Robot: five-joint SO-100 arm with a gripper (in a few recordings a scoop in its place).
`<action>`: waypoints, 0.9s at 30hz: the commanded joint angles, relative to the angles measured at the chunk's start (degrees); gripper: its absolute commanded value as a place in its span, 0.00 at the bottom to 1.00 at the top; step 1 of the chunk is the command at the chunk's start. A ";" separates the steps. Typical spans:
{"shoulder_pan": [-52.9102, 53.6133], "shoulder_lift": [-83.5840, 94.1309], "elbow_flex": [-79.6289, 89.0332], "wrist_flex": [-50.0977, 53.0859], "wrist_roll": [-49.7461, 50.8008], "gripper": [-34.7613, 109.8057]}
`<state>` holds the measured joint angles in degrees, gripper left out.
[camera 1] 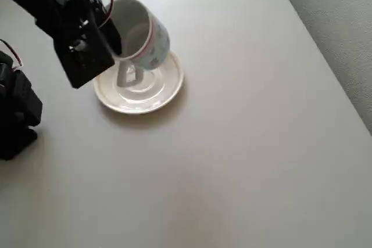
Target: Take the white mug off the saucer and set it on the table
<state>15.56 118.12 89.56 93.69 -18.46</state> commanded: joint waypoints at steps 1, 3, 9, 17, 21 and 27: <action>9.14 0.09 -2.90 -0.53 -8.35 0.23; 12.13 -1.58 -0.35 -2.29 -11.60 0.23; 18.81 -4.66 7.38 -7.91 -19.16 0.23; 19.95 -4.48 21.27 -16.52 -21.97 0.23; 19.78 -6.06 25.22 -20.65 -22.41 0.23; 21.97 -10.63 26.81 -26.37 -24.35 0.23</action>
<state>35.24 108.98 116.54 72.25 -41.57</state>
